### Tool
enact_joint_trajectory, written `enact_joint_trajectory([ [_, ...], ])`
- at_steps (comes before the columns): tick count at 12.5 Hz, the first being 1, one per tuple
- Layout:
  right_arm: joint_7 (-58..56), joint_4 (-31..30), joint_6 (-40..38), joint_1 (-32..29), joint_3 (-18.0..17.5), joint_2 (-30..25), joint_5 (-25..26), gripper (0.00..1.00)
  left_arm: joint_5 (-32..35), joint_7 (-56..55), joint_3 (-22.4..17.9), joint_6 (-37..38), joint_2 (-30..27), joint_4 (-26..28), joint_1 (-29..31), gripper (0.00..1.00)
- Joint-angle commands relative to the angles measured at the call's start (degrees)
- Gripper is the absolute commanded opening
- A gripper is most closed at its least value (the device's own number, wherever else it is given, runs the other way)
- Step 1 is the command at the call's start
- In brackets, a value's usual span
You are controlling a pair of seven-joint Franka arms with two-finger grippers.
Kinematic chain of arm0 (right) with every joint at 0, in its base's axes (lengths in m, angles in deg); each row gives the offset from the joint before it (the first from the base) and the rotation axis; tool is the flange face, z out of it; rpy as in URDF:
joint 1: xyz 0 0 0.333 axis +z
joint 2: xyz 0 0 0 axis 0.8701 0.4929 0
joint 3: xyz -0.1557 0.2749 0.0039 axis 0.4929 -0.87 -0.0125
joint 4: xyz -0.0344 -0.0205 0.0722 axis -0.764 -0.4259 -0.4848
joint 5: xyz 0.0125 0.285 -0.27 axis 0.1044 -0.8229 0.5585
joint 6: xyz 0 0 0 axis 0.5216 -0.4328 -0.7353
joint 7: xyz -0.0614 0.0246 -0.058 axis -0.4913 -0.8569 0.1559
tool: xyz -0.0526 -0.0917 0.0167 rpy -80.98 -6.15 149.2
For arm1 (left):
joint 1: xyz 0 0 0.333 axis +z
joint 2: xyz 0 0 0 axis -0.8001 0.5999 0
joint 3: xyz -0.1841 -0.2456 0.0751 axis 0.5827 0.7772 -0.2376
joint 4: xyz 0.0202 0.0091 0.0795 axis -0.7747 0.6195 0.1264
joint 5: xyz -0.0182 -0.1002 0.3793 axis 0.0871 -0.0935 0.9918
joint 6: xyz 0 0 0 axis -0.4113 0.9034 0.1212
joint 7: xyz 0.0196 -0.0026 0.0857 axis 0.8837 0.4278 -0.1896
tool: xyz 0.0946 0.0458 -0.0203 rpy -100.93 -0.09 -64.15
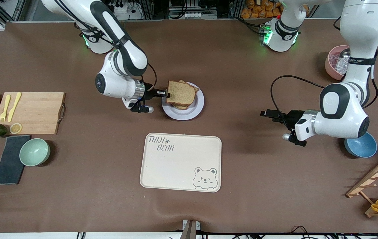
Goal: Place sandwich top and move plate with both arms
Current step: 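Lower the bread onto the egg toast and open the right gripper, then withdraw the right gripper while the left gripper reaches the plate rim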
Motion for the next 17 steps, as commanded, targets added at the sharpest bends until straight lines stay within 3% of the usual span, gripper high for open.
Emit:
enact_joint_trajectory([
  [1, 0.7, -1.26, 0.59, 0.71, 0.55, -0.97, -2.32, 0.39, -1.15, -0.33, -0.13, -0.79, -0.18, 0.24, -0.31, 1.0],
  [2, 0.61, -1.26, 0.42, 0.27, 0.64, -0.54, -2.32, 0.47, -1.15, -0.33, -0.13, -0.79, -0.18, 0.24, -0.31, 1.0],
  [3, 0.61, -1.26, 0.5, 0.01, 0.73, -0.01, -2.32, 0.73, -1.15, -0.33, -0.13, -0.79, -0.18, 0.33, -0.31, 1.0],
  [5, 0.35, -1.26, 0.41, -1.3, 1.08, 0.17, -2.32, 0.81, -1.15, -0.33, -0.13, -0.79, -0.27, 0.59, -0.31, 1.0],
  [8, 0.0, -1.08, 0.41, -2.97, 2.22, 0.35, -1.44, 0.83, -1.84, -0.24, 0.04, -1.23, 1.74, -0.02, -0.48, 1.0],
  [10, 0.0, -0.73, -0.11, -4.55, 3.79, -0.18, 0.48, 0.81, -7.88, -0.16, 0.04, -2.55, 3.94, -0.02, -1.88, 1.0],
  [13, 0.35, 3.03, -7.9, -8.16, 8.79, -0.44, 12.58, 0.77, -12.22, -0.16, -0.05, -4.91, 5.79, -0.02, -6.35, 1.0],
  [17, 0.35, 14.53, -28.81, -9.4, 20.66, -0.36, 30.95, 0.76, -14.05, 0.46, -0.05, -11.15, 7.46, 0.15, -14.36, 1.0],
])
